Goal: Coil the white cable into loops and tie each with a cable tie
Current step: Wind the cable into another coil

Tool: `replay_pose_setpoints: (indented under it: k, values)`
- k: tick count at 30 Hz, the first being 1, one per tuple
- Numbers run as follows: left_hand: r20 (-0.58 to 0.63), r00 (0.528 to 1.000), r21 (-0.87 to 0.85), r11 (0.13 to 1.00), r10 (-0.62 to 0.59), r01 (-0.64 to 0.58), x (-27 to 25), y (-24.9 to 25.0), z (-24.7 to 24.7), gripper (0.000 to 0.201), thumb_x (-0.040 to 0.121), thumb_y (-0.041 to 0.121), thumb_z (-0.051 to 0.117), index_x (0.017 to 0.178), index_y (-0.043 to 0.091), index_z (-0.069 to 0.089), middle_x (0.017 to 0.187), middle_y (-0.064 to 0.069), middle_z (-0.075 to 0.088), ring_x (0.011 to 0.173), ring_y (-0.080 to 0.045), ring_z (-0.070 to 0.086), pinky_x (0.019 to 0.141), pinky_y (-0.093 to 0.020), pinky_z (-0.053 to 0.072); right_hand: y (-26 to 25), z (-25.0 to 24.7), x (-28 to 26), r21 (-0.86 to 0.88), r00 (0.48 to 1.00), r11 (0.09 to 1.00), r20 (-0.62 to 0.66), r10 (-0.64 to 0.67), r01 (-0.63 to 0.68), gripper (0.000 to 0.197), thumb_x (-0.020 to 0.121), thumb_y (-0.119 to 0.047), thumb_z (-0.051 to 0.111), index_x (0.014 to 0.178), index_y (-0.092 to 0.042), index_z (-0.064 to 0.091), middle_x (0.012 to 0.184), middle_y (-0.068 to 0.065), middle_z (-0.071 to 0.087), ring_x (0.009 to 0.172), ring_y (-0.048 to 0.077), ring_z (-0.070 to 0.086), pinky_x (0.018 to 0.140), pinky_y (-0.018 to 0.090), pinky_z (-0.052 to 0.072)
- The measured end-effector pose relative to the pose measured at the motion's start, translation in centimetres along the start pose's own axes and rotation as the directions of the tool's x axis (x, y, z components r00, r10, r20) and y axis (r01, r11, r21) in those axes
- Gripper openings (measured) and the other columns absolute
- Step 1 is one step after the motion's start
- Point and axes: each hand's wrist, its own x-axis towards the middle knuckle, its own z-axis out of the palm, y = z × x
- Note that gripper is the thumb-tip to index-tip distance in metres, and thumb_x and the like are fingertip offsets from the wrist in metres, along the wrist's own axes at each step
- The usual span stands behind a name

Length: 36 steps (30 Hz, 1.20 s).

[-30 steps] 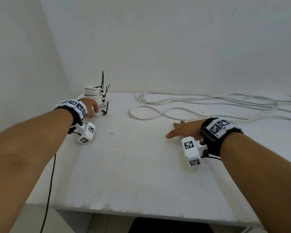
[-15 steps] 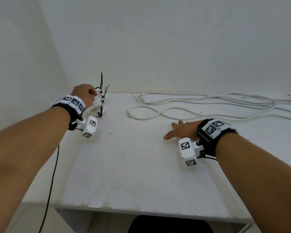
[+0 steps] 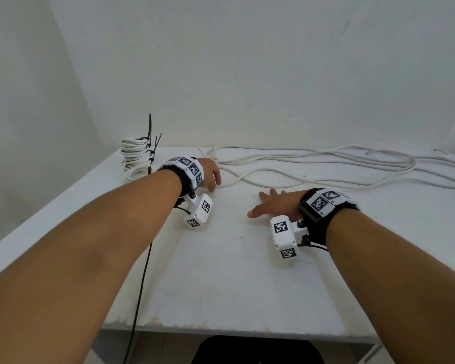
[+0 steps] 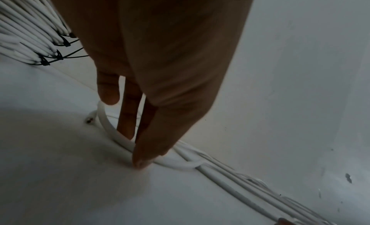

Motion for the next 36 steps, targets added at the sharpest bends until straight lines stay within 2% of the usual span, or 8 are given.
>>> replay_pose_setpoints:
  k: [5, 8, 12, 16, 21, 25, 29, 36]
  values:
    - [-0.058, 0.998, -0.018, 1.0, 0.015, -0.017, 0.0, 0.5, 0.5, 0.021, 0.086, 0.013, 0.064, 0.106, 0.021, 0.07, 0.115, -0.003, 0.067, 0.101, -0.02, 0.061, 0.081, -0.024, 0.046, -0.1, -0.1, 0.1, 0.035, 1.0, 0.999, 0.017, -0.003, 0.002, 0.094, 0.085, -0.062, 0.06, 0.157, -0.035, 0.007, 0.165, -0.007, -0.008, 0.152, 0.016, -0.003, 0.104, 0.031, 0.027]
    - [-0.188, 0.98, -0.355, 0.927, 0.061, -0.126, -0.8, 2.0, 0.8, 0.015, 0.096, 0.022, 0.057, 0.106, 0.014, 0.065, 0.09, -0.002, 0.067, 0.083, -0.018, 0.063, 0.072, -0.025, 0.044, -0.2, -0.5, -0.2, 0.104, 0.998, 0.994, 0.051, -0.03, 0.025, 0.083, 0.087, -0.059, 0.06, 0.155, -0.031, 0.021, 0.165, -0.003, 0.005, 0.151, 0.018, 0.008, 0.116, 0.034, 0.018]
    - [-0.303, 0.951, -0.785, 0.549, 0.062, -0.285, -2.6, 5.0, 1.7, 0.017, 0.101, 0.017, 0.047, 0.096, 0.008, 0.06, 0.064, 0.0, 0.05, 0.051, -0.013, 0.04, 0.049, -0.023, 0.034, 0.1, -2.1, -0.6, 0.05, 0.971, 0.994, -0.225, -0.08, 0.094, 0.059, 0.085, -0.049, 0.066, 0.132, -0.014, 0.059, 0.127, 0.009, 0.062, 0.119, 0.029, 0.058, 0.103, 0.039, 0.045]
    - [-0.279, 0.953, -0.923, 0.241, 0.118, -0.3, -4.1, 6.8, 2.8, 0.021, 0.102, 0.017, 0.045, 0.089, 0.009, 0.059, 0.056, 0.005, 0.04, 0.045, -0.009, 0.032, 0.047, -0.02, 0.026, 1.8, -2.6, 0.5, 0.107, 0.651, 0.911, -0.733, -0.199, 0.399, 0.037, 0.094, -0.015, 0.056, 0.13, -0.017, 0.055, 0.141, 0.007, 0.05, 0.132, 0.023, 0.045, 0.102, 0.025, 0.034]
    - [-0.213, 0.953, -0.976, -0.098, 0.213, -0.197, -5.8, 7.7, 3.2, 0.028, 0.104, 0.024, 0.039, 0.083, 0.012, 0.054, 0.053, 0.005, 0.035, 0.041, -0.008, 0.029, 0.046, -0.02, 0.024, 1.8, -1.5, 2.2, 0.085, 0.718, 0.843, -0.573, -0.395, 0.531, 0.038, 0.101, -0.021, 0.049, 0.139, -0.028, 0.049, 0.159, -0.002, 0.029, 0.146, 0.015, 0.025, 0.108, 0.021, 0.021]
    - [-0.166, 0.946, -0.972, -0.207, 0.279, -0.109, -6.8, 7.5, 2.9, 0.033, 0.104, 0.031, 0.036, 0.081, 0.013, 0.052, 0.051, 0.006, 0.032, 0.039, -0.007, 0.028, 0.047, -0.022, 0.021, 1.0, -2.0, 2.4, 0.134, 0.618, 0.767, -0.685, -0.386, 0.628, 0.011, 0.1, -0.03, 0.052, 0.098, -0.02, 0.056, 0.097, -0.012, 0.069, 0.091, 0.004, 0.061, 0.084, 0.029, 0.045]
    - [-0.204, 0.915, -0.928, -0.367, 0.349, -0.067, -7.1, 6.8, 2.4, 0.033, 0.1, 0.026, 0.035, 0.081, 0.012, 0.057, 0.052, 0.005, 0.035, 0.039, -0.007, 0.031, 0.045, -0.021, 0.024, 0.5, -2.4, 2.4, 0.149, 0.546, 0.764, -0.784, -0.297, 0.628, 0.016, 0.096, -0.035, 0.057, 0.086, -0.023, 0.058, 0.066, -0.003, 0.059, 0.055, 0.012, 0.052, 0.057, 0.027, 0.043]
    - [-0.348, 0.922, -0.802, -0.563, 0.171, -0.198, -6.4, 6.8, 2.3, 0.026, 0.099, 0.008, 0.037, 0.107, -0.004, 0.058, 0.075, -0.006, 0.066, 0.055, -0.01, 0.055, 0.053, -0.02, 0.048, -0.8, -1.5, 0.6, -0.01, 0.784, 0.881, -0.452, -0.426, 0.473, 0.032, 0.099, -0.034, 0.05, 0.071, -0.034, 0.066, 0.064, -0.003, 0.056, 0.056, 0.009, 0.048, 0.059, 0.025, 0.036]
